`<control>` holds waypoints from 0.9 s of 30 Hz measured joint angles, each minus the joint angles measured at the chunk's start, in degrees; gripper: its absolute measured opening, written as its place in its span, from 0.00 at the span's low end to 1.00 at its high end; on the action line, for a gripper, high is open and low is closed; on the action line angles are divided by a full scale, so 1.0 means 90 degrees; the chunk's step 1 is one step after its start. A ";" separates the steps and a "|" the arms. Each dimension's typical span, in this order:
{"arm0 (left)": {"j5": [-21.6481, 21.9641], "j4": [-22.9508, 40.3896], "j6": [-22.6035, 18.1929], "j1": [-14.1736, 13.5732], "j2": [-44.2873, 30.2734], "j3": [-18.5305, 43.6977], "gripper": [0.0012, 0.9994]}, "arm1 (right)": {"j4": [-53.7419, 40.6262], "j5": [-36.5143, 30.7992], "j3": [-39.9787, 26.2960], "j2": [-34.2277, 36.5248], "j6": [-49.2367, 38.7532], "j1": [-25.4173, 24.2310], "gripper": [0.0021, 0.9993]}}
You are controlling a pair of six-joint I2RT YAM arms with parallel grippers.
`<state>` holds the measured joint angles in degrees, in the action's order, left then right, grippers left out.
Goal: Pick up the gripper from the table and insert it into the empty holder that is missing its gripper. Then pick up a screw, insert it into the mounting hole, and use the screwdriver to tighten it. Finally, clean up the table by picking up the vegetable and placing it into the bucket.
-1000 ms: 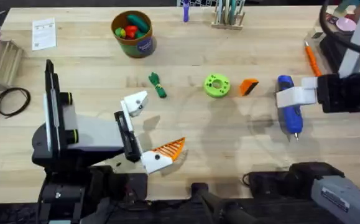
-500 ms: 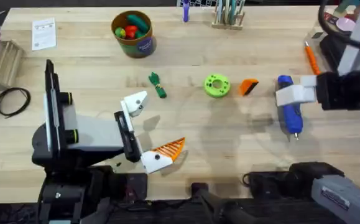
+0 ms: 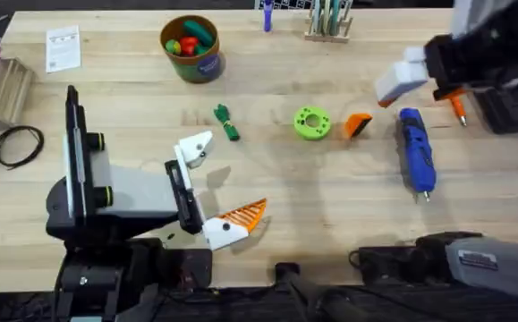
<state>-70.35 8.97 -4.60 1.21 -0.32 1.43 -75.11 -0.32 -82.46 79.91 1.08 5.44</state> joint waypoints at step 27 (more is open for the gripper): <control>-0.0019 0.0002 0.0000 0.0000 0.0002 0.0000 0.99 | 0.1247 -0.0002 0.0648 0.1512 0.0001 0.0363 0.99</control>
<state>-70.52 8.99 -4.60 1.21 -0.30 1.43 -63.89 -0.34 -76.63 93.51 1.09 8.70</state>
